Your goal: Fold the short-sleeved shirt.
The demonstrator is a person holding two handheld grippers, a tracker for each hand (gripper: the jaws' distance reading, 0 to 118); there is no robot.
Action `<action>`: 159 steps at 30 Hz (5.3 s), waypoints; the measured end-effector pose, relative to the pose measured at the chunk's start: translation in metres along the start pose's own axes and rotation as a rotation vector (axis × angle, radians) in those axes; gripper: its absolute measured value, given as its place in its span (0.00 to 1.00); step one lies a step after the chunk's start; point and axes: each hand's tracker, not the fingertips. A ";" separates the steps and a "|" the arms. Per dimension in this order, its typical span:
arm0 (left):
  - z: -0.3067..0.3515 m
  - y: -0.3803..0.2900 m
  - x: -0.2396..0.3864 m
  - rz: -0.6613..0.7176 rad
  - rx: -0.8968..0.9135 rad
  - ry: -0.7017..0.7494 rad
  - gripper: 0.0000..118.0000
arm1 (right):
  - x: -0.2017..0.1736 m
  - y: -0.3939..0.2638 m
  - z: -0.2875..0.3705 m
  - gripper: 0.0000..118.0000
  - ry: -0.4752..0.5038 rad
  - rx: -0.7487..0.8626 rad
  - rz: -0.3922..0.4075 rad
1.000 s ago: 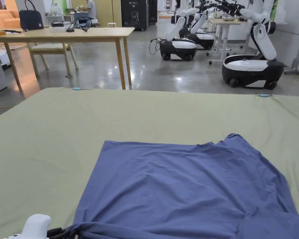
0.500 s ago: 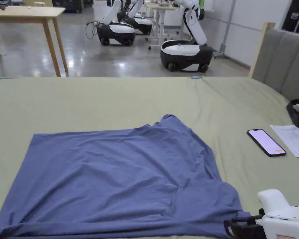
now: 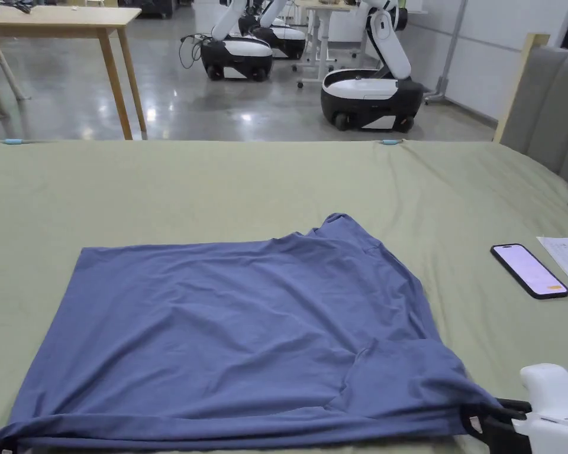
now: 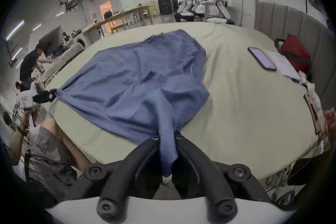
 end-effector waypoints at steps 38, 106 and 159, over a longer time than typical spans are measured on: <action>-0.015 0.095 -0.035 0.009 0.172 0.166 0.82 | 0.014 0.140 -0.027 0.84 -0.048 0.218 0.021; -0.050 0.085 0.025 -0.139 -0.178 0.146 0.02 | 0.019 0.088 -0.072 0.05 -0.204 -0.087 -0.033; -0.229 0.181 -0.059 -0.078 -0.276 0.184 0.87 | -0.047 0.029 0.084 0.00 -0.182 0.192 -0.074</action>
